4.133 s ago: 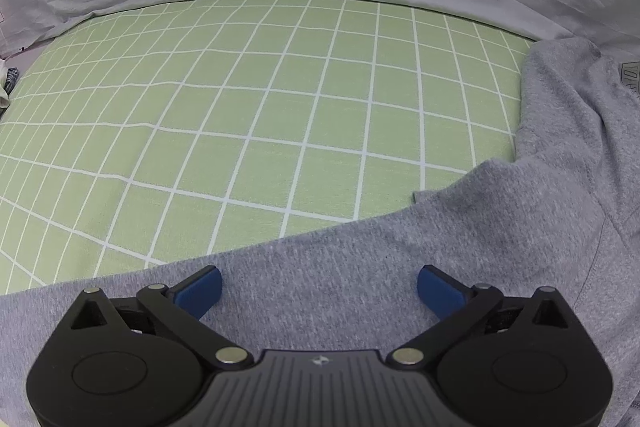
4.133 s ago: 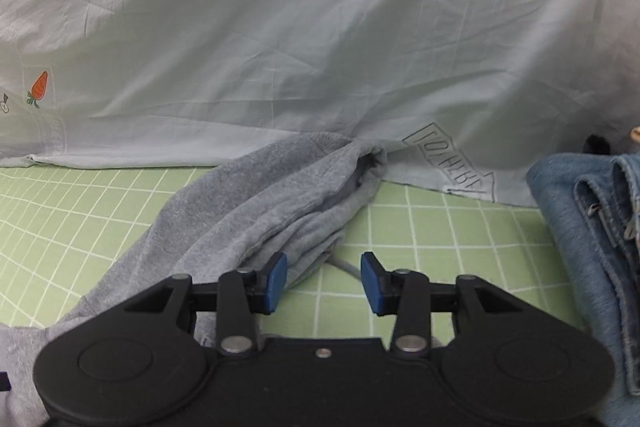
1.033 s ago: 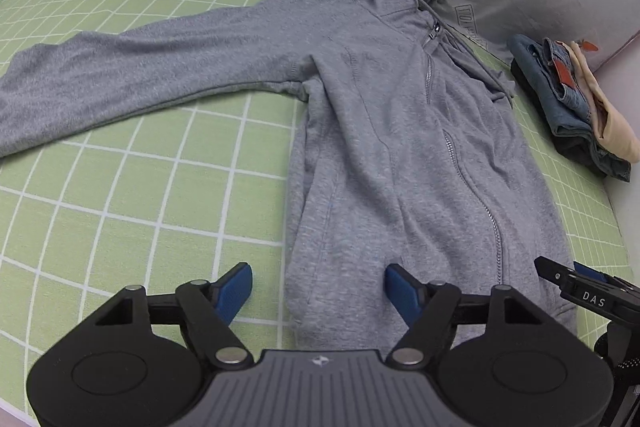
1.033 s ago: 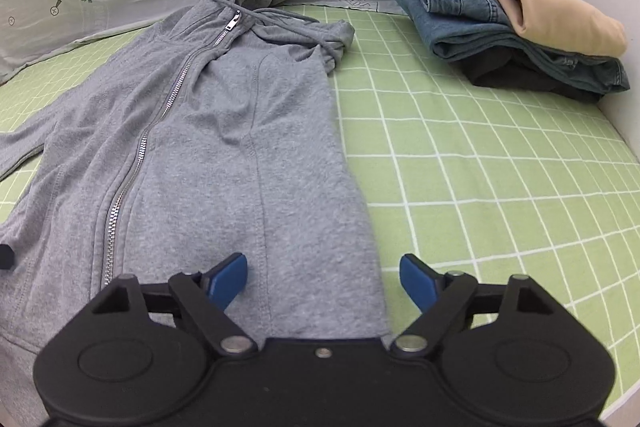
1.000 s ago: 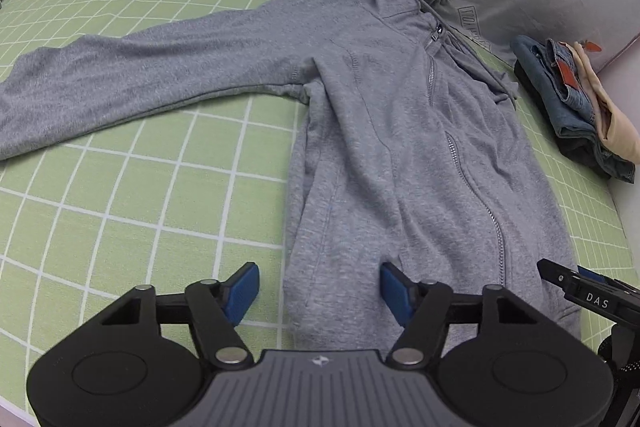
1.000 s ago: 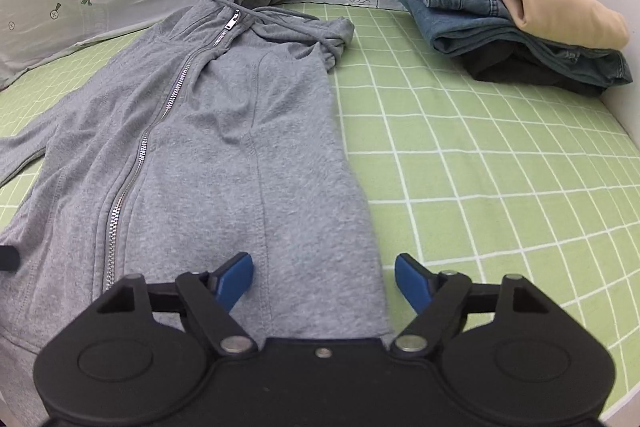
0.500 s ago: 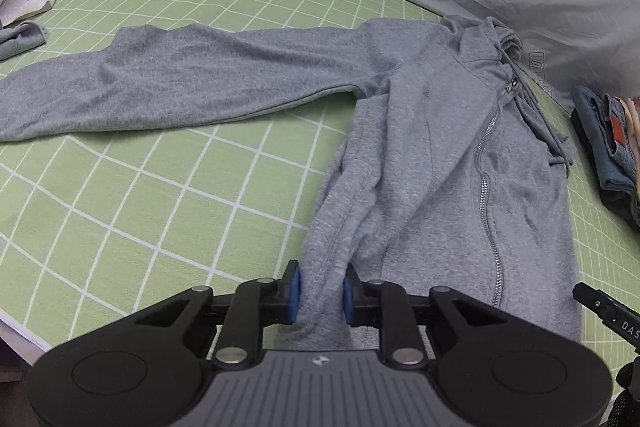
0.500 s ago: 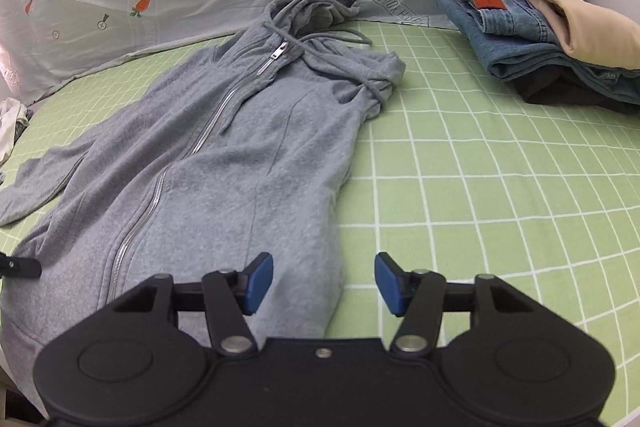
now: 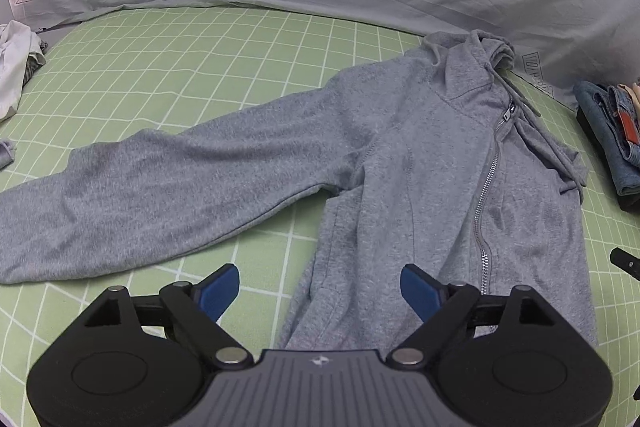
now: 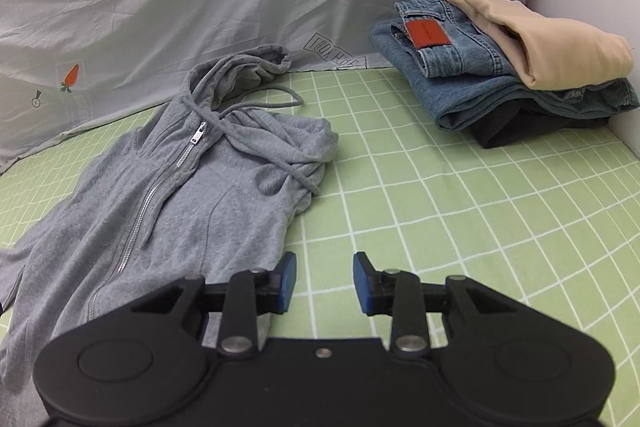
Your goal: Fold clothes
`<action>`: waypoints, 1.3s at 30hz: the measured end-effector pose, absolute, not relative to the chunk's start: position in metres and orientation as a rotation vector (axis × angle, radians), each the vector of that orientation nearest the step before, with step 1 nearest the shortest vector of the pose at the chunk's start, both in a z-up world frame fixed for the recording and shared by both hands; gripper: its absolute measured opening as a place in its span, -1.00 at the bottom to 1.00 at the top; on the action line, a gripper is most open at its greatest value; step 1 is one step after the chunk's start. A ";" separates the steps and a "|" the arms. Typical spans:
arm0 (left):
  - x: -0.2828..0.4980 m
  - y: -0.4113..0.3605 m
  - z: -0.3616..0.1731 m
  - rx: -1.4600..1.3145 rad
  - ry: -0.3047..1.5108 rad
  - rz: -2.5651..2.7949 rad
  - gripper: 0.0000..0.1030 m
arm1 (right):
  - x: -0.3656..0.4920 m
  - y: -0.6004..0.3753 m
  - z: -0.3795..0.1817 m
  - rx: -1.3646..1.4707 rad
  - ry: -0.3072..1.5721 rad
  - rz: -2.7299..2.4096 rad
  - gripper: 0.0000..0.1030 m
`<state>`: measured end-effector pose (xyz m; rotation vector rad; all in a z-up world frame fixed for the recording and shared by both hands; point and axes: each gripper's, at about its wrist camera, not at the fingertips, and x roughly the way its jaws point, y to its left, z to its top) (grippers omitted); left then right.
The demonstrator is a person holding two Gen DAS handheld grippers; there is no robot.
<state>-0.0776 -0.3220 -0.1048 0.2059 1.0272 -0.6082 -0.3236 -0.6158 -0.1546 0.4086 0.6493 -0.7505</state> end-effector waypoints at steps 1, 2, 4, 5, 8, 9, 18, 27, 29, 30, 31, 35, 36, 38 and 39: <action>-0.072 -0.329 -0.108 0.211 1.036 -0.604 0.71 | -0.318 -0.628 -0.155 0.410 0.651 -0.751 -0.36; -0.065 -0.335 -0.112 0.218 1.043 -0.598 0.71 | -0.310 -0.638 -0.155 0.413 0.649 -0.748 -0.36; -0.052 -0.348 -0.119 0.236 1.055 -0.583 0.71 | -0.291 -0.659 -0.155 0.416 0.647 -0.744 -0.36; -0.045 -0.353 -0.122 0.245 1.060 -0.572 0.71 | -0.279 -0.670 -0.155 0.410 0.647 -0.745 -0.36; -0.021 -0.371 -0.131 0.259 1.082 -0.534 0.71 | -0.239 -0.701 -0.155 0.397 0.650 -0.738 -0.27; -0.015 -0.375 -0.133 0.260 1.087 -0.530 0.73 | -0.225 -0.711 -0.156 0.390 0.653 -0.733 -0.22; 0.009 -0.399 -0.155 0.296 1.117 -0.479 1.00 | -0.156 -0.752 -0.178 0.424 0.749 -0.648 -0.17; 0.008 -0.398 -0.157 0.285 1.100 -0.465 1.00 | -0.194 -0.714 -0.166 0.308 0.761 -0.677 -0.89; 0.010 -0.399 -0.157 0.284 1.104 -0.452 1.00 | -0.216 -0.703 -0.158 0.310 0.760 -0.721 -0.89; 0.010 -0.400 -0.157 0.284 1.106 -0.446 1.00 | -0.228 -0.696 -0.156 0.316 0.766 -0.736 -0.89; 0.011 -0.401 -0.157 0.283 1.108 -0.439 1.00 | -0.240 -0.690 -0.154 0.322 0.772 -0.751 -0.89; 0.011 -0.401 -0.158 0.279 1.115 -0.428 1.00 | -0.271 -0.668 -0.159 0.333 0.834 -0.761 -0.88; 0.011 -0.402 -0.158 0.277 1.115 -0.426 1.00 | -0.277 -0.663 -0.161 0.335 0.852 -0.761 -0.88; 0.011 -0.402 -0.158 0.276 1.117 -0.422 1.00 | -0.287 -0.653 -0.164 0.331 0.880 -0.759 -0.77; 0.011 -0.402 -0.158 0.275 1.118 -0.421 1.00 | -0.284 -0.651 -0.163 0.307 0.882 -0.755 -0.72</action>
